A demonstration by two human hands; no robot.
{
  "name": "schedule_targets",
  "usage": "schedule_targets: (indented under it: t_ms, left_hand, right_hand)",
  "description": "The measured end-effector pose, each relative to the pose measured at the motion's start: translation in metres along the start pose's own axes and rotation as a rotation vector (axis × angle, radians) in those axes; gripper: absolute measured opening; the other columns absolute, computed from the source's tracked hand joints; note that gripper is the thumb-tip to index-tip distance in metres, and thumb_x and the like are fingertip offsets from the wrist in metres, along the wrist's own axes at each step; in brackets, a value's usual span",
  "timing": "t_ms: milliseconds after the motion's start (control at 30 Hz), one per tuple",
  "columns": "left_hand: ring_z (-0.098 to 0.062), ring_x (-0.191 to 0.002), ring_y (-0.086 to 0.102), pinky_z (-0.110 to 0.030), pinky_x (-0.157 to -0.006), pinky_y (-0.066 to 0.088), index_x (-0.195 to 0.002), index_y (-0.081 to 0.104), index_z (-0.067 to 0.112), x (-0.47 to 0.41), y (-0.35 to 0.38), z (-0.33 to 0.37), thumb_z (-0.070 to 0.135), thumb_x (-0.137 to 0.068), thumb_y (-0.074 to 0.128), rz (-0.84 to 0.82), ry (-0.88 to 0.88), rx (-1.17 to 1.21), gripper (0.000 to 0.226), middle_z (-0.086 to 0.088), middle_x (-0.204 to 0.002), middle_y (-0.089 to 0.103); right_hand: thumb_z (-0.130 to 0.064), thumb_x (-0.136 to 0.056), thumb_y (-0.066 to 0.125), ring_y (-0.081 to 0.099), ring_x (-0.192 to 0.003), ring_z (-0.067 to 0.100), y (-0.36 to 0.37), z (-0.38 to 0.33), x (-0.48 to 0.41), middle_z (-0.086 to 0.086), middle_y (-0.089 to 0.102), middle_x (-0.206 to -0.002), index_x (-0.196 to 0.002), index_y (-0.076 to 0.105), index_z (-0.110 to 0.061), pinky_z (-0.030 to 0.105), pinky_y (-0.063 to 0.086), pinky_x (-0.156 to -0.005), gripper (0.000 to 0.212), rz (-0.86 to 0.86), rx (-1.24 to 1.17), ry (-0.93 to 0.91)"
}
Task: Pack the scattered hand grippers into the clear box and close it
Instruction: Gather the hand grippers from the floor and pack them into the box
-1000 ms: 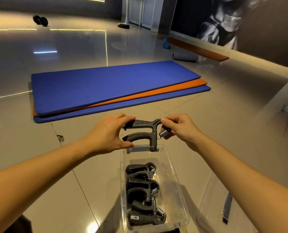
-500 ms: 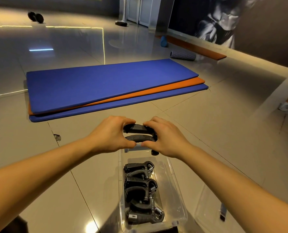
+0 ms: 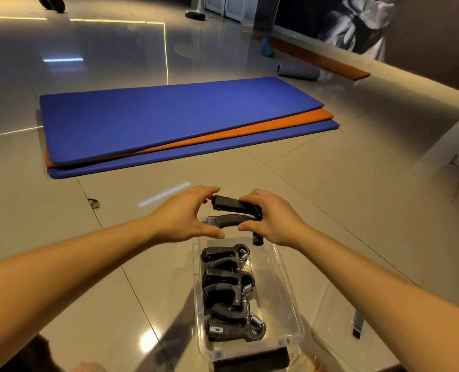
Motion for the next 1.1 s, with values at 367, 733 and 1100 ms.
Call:
schedule_targets:
  t_ms: [367,733,1100]
  left_hand:
    - [-0.028,-0.15,0.021,-0.04,-0.122,0.024,-0.159,0.017,0.01,0.022,0.103,-0.075,0.089,-0.064,0.06,-0.373,-0.071,-0.412,0.13,-0.011,-0.166,0.019]
    - [-0.024,-0.152,-0.018,-0.037,-0.122,-0.01,-0.148,-0.027,0.011,0.025,0.141,-0.108,0.106,-0.059,0.022,-0.383,0.004,-0.453,0.139,-0.01,-0.162,-0.026]
    - [-0.021,-0.147,-0.023,-0.039,-0.12,-0.014,-0.156,-0.013,0.006,0.022,0.144,-0.113,0.106,-0.06,0.016,-0.342,0.04,-0.516,0.142,-0.011,-0.161,-0.023]
  right_hand:
    - [-0.043,-0.082,0.077,0.056,-0.111,0.021,0.112,0.061,-0.001,-0.003,0.062,-0.119,-0.129,0.059,-0.022,0.037,0.046,-0.094,0.055,-0.123,0.102,0.114]
    - [-0.034,-0.087,0.074,0.051,-0.114,0.021,0.199,0.088,-0.012,-0.002,0.061,-0.122,-0.136,0.056,-0.023,0.033,0.036,-0.097,0.053,-0.192,0.161,0.062]
    - [-0.037,-0.091,0.07,0.046,-0.123,0.023,0.241,0.103,-0.023,0.002,0.06,-0.131,-0.137,0.056,-0.017,0.035,0.035,-0.107,0.052,-0.256,0.202,0.086]
Point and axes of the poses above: each hand's wrist, its own x-axis away from the middle knuckle, its own y-axis out of the palm, z = x × y, the point moved 10 cm from there along -x, towards the middle knuckle
